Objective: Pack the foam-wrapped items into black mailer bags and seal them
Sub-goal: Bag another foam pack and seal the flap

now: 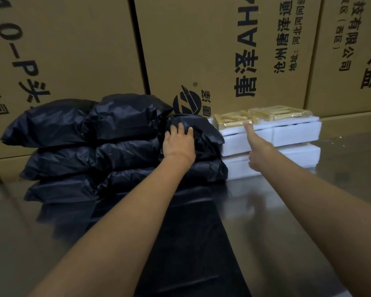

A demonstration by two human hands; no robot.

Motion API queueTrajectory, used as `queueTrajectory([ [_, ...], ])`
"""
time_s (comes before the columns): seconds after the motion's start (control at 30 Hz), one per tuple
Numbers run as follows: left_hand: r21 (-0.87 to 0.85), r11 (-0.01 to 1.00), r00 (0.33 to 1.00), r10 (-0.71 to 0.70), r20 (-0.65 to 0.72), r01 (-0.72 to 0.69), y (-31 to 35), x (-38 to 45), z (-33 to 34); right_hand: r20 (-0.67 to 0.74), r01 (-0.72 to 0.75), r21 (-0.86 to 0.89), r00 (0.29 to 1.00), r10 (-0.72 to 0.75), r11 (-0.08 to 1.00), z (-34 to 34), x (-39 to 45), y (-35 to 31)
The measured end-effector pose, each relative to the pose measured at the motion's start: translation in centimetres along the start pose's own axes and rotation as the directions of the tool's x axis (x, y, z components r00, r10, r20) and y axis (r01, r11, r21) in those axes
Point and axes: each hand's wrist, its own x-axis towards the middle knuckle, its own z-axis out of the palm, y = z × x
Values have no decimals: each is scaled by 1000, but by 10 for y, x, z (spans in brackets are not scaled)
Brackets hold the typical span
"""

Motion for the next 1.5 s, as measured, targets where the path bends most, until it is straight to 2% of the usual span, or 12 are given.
queueTrajectory([
  [0.1, -9, 998, 997, 69, -21, -70, -1, -22, 5, 18, -51, -33, 998, 52, 998, 2, -5, -8],
  [0.2, -14, 984, 978, 177, -112, -179, -14, -46, 4, 24, -16, 97, 1000, 13, 995, 1, -16, -14],
  [0.27, -29, 973, 969, 224, -103, -228, -28, -63, -2, -20, -4, 204, 1000, 8, 979, -5, -35, -18],
  [0.37, -62, 960, 959, 267, -90, -273, -51, -96, -13, -108, 76, 234, 993, -51, 969, -25, -69, -23],
  [0.5, -164, 942, 940, 316, 131, -294, -79, -152, -25, -140, 165, 150, 980, -145, 975, -65, -118, -17],
  [0.67, -351, 930, 835, 280, 473, -112, -108, -226, -30, -93, 219, 252, 975, -202, 943, -118, -180, 12],
  [0.83, -495, 867, 770, 352, 531, -55, -114, -300, -27, 44, 186, 298, 977, -208, 937, -152, -233, 55],
  [0.97, -593, 805, 792, 365, 490, -4, -124, -349, -27, 142, 155, 349, 966, -215, 924, -165, -271, 83],
  [1.13, -634, 769, 902, 328, 282, -81, -135, -378, -25, 198, 48, 420, 970, -143, 906, -173, -310, 105],
  [1.37, -522, 833, 968, 245, 53, -182, -124, -391, -18, 269, -17, 412, 958, -103, 911, -170, -351, 116],
  [1.43, -532, 831, 983, 185, -8, -160, -121, -394, -17, 280, -21, 412, 954, -105, 911, -171, -359, 120],
  [1.5, -616, 781, 995, 85, -50, -98, -117, -395, -18, 299, -26, 405, 948, -105, 914, -171, -366, 122],
])
